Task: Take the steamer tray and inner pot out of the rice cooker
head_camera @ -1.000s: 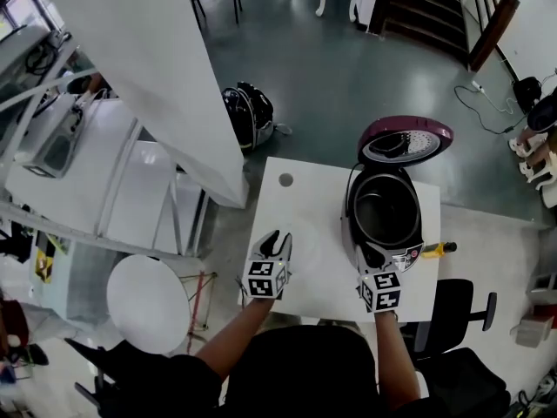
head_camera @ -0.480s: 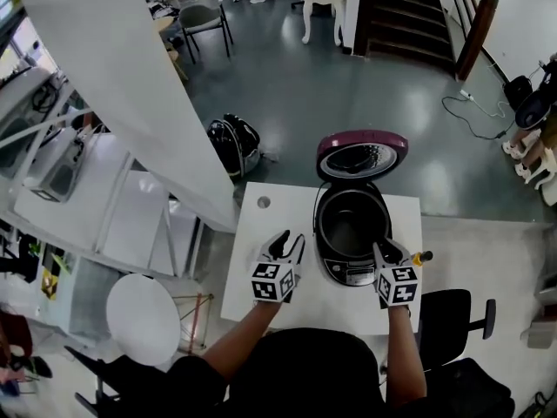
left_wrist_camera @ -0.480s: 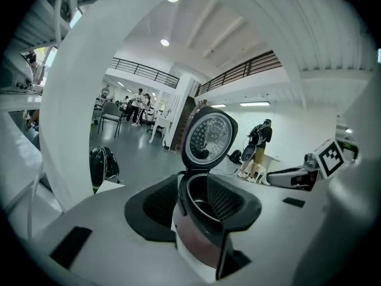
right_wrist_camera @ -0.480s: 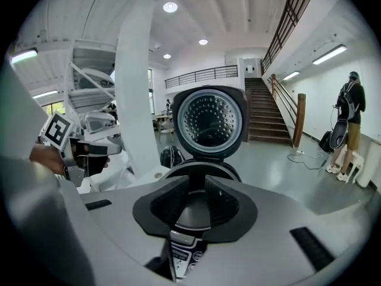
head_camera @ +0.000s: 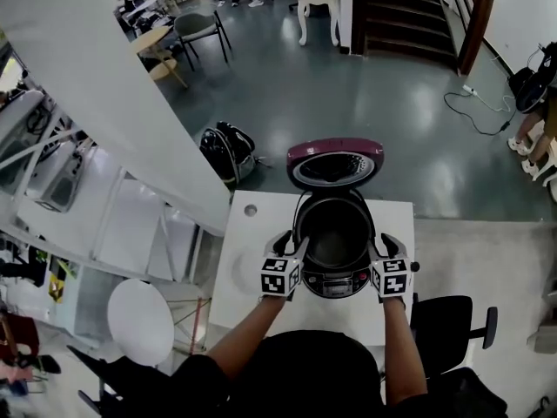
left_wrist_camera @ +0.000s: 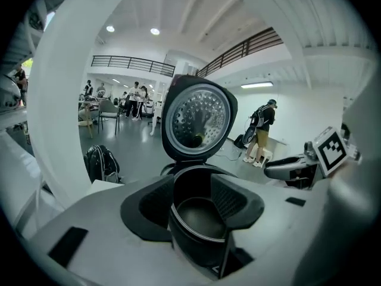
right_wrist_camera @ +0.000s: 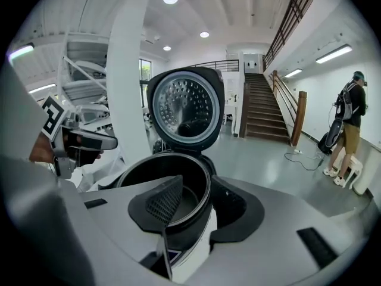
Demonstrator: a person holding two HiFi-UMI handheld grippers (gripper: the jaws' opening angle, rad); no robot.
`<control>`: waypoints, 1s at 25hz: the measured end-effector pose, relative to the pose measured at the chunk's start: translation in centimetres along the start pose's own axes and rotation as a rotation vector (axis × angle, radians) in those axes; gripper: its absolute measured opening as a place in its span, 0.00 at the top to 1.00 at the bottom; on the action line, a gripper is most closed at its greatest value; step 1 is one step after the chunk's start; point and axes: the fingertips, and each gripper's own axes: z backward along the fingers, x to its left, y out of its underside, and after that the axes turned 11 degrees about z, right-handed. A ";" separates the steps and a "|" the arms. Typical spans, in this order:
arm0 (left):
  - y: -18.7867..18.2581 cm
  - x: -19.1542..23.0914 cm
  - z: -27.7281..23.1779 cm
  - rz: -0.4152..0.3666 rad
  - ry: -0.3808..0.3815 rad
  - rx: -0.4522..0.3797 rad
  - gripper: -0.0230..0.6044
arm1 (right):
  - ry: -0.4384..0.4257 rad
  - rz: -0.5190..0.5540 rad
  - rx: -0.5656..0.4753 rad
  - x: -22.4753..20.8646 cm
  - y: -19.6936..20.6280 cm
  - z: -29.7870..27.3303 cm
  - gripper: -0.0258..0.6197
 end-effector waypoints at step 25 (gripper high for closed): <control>3.7 5.7 -10.1 -0.281 -0.176 0.230 0.65 | -0.052 0.363 0.357 -0.4 4.6 -12.4 0.61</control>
